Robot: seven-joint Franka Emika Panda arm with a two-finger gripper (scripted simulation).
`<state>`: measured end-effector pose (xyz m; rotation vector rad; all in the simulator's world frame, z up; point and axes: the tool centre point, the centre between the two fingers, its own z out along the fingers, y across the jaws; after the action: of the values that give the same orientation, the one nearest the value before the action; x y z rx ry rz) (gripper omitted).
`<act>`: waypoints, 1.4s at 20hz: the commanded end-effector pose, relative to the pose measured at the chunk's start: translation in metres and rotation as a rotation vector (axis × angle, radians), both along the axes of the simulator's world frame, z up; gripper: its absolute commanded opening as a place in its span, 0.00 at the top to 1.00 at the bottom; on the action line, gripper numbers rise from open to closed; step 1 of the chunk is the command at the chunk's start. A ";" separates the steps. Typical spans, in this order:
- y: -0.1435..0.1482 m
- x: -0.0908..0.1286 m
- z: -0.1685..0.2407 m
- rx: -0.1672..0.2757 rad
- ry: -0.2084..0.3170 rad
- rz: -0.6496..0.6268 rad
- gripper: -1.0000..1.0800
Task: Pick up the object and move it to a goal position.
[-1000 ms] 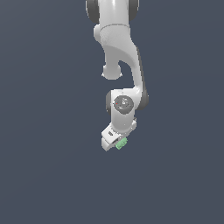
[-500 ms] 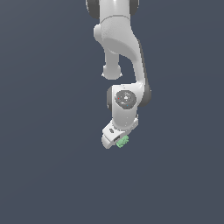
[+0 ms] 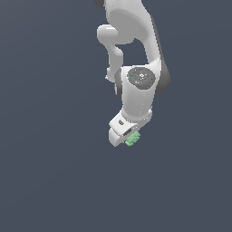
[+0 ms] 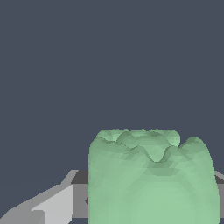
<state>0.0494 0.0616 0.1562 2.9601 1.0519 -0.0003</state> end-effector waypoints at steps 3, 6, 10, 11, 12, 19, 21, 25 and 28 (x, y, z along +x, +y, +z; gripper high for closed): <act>0.010 0.002 0.053 0.000 0.000 0.000 1.00; 0.017 0.004 0.088 0.000 0.000 0.000 1.00; 0.026 0.007 0.133 0.001 0.000 0.001 1.00; 0.028 0.008 0.144 0.001 0.000 0.001 1.00; 0.030 0.009 0.154 0.001 0.000 0.001 1.00; 0.043 0.015 0.219 0.001 0.000 0.000 1.00; 0.046 0.016 0.234 0.001 0.000 0.000 1.00; 0.050 0.019 0.258 0.001 0.000 -0.001 1.00; 0.053 0.021 0.271 0.001 0.000 -0.001 1.00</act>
<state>0.0695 0.1132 0.4210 2.9607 1.0514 0.0017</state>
